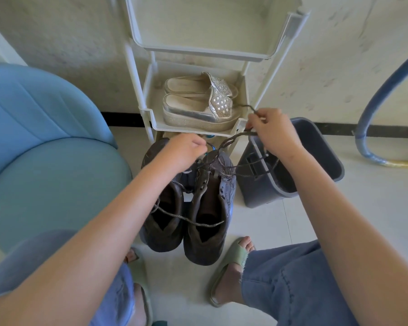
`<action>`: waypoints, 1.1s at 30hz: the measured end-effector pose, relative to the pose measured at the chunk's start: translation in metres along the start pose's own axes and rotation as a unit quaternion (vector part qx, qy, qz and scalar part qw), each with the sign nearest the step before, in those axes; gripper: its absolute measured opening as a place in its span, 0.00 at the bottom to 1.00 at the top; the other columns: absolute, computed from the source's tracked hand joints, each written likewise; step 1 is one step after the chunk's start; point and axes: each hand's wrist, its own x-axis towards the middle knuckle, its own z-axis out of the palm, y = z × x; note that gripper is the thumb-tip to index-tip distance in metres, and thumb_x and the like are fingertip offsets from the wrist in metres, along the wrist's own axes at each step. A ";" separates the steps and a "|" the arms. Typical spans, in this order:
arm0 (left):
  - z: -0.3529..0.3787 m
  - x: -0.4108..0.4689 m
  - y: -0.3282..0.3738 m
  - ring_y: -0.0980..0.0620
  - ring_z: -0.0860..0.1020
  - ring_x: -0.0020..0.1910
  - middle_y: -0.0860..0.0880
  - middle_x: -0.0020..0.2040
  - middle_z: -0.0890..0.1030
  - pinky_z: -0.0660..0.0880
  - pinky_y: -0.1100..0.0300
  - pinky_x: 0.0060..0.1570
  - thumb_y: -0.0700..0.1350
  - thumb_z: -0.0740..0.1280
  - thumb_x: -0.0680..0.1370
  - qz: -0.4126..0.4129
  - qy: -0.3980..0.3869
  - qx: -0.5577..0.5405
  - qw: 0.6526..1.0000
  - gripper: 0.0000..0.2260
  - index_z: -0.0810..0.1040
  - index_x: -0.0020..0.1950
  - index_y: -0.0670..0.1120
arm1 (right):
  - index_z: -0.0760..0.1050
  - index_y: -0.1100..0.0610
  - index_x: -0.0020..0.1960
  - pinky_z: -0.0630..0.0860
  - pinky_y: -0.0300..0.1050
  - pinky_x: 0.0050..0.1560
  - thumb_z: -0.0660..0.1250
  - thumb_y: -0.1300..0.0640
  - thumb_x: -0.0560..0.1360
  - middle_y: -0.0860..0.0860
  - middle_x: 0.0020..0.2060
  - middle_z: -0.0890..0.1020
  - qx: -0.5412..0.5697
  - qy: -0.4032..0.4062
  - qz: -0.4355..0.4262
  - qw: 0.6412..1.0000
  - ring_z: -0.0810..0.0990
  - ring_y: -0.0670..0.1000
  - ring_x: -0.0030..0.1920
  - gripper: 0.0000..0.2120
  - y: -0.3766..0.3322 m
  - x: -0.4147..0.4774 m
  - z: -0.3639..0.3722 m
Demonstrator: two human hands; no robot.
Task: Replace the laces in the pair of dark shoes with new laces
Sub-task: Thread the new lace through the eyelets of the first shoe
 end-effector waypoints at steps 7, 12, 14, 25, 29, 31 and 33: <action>0.040 0.006 -0.004 0.47 0.75 0.61 0.44 0.62 0.77 0.68 0.59 0.55 0.43 0.64 0.79 0.004 -0.144 0.142 0.979 0.15 0.75 0.66 0.43 | 0.79 0.59 0.52 0.69 0.45 0.39 0.56 0.53 0.81 0.55 0.41 0.80 -0.141 0.160 0.056 0.975 0.75 0.55 0.38 0.15 0.016 0.005 -0.023; 0.041 0.021 0.001 0.49 0.77 0.57 0.44 0.61 0.78 0.72 0.57 0.58 0.42 0.61 0.80 -0.012 -0.078 0.066 0.995 0.15 0.72 0.67 0.44 | 0.78 0.58 0.45 0.68 0.37 0.23 0.59 0.57 0.80 0.53 0.29 0.82 -0.016 -0.249 0.074 0.966 0.78 0.51 0.24 0.11 0.013 -0.011 -0.004; 0.040 0.025 0.008 0.52 0.79 0.48 0.45 0.59 0.78 0.74 0.61 0.48 0.42 0.59 0.81 -0.021 -0.066 -0.007 0.998 0.14 0.72 0.67 0.45 | 0.76 0.58 0.45 0.65 0.35 0.20 0.58 0.55 0.81 0.53 0.36 0.84 -0.041 -0.303 0.050 0.951 0.82 0.50 0.26 0.12 0.013 -0.013 0.004; 0.051 0.030 0.025 0.45 0.76 0.57 0.42 0.55 0.78 0.73 0.62 0.42 0.38 0.50 0.84 -0.126 -0.152 -0.144 0.970 0.13 0.72 0.60 0.39 | 0.73 0.62 0.54 0.76 0.40 0.26 0.59 0.60 0.81 0.56 0.30 0.82 0.041 -0.303 0.045 0.951 0.79 0.50 0.23 0.07 0.021 -0.010 0.030; 0.057 0.039 0.019 0.45 0.78 0.52 0.41 0.57 0.79 0.76 0.53 0.50 0.40 0.55 0.83 -0.127 -0.060 -0.167 0.976 0.13 0.73 0.62 0.37 | 0.74 0.62 0.49 0.72 0.38 0.24 0.57 0.56 0.82 0.57 0.31 0.82 0.051 -0.311 0.055 0.947 0.77 0.49 0.22 0.11 0.026 -0.009 0.039; 0.064 0.043 0.008 0.41 0.78 0.57 0.38 0.58 0.79 0.74 0.52 0.58 0.39 0.57 0.81 -0.107 -0.057 -0.021 0.992 0.13 0.76 0.61 0.36 | 0.75 0.61 0.46 0.72 0.38 0.26 0.56 0.55 0.82 0.55 0.31 0.81 0.051 -0.299 0.054 0.951 0.75 0.48 0.22 0.13 0.030 -0.008 0.043; 0.072 0.045 0.002 0.42 0.76 0.60 0.40 0.59 0.79 0.72 0.53 0.60 0.40 0.61 0.80 -0.082 -0.067 0.088 0.990 0.12 0.77 0.61 0.39 | 0.74 0.60 0.43 0.72 0.38 0.27 0.56 0.58 0.82 0.54 0.32 0.81 0.045 -0.297 0.060 0.952 0.76 0.47 0.22 0.12 0.034 -0.006 0.046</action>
